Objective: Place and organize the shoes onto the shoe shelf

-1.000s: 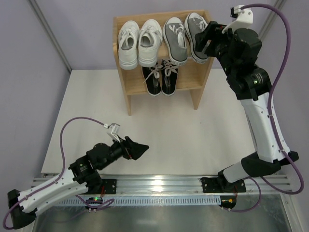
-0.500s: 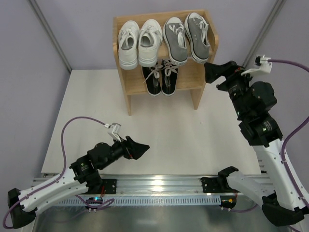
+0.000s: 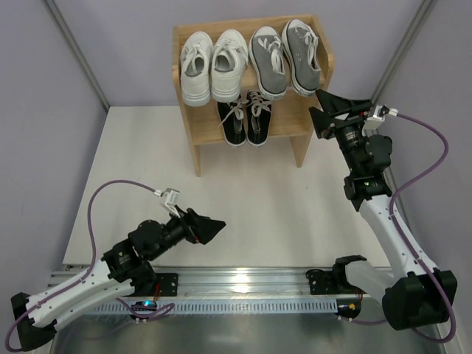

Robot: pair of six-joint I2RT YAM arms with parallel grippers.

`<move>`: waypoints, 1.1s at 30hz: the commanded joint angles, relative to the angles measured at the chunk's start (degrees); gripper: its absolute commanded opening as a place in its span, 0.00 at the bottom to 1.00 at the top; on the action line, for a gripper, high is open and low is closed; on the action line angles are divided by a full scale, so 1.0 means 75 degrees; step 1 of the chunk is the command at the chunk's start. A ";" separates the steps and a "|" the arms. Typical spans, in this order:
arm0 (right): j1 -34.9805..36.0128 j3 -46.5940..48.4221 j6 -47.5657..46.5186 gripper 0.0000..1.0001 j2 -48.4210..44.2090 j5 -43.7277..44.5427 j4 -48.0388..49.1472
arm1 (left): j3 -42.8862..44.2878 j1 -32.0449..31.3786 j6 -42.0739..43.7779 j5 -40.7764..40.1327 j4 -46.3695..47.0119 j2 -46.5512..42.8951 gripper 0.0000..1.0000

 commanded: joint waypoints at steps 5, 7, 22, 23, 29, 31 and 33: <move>-0.0046 0.0233 0.2361 0.94 0.0715 -0.0564 0.2472 | -0.0045 -0.0009 0.0007 -0.0174 -0.0113 -0.0183 0.91; -0.0069 0.0244 0.2444 0.93 0.0832 -0.0470 0.2635 | -0.0045 -0.0009 -0.0005 -0.0174 -0.0101 -0.0182 0.91; -0.0151 0.1123 0.2702 0.28 0.1782 -0.0774 0.2707 | -0.0033 -0.0009 -0.0005 -0.0209 -0.0265 -0.0311 0.91; -0.0151 0.1147 0.2667 0.20 0.1782 -0.0786 0.2706 | -0.0021 -0.0009 -0.0017 -0.0209 -0.0265 -0.0323 0.91; -0.0140 0.1311 0.2048 0.04 0.1431 -0.0611 0.2180 | -0.0045 -0.0009 -0.0028 -0.0233 -0.0347 -0.0440 0.91; -0.0151 0.1497 0.1462 0.04 0.1163 -0.0459 0.1700 | -0.0045 -0.0021 -0.0028 -0.0244 -0.0382 -0.0464 0.91; -0.0140 0.1650 0.0901 0.04 0.0998 -0.0342 0.1151 | -0.0068 -0.0010 -0.0040 -0.0256 -0.0371 -0.0510 0.91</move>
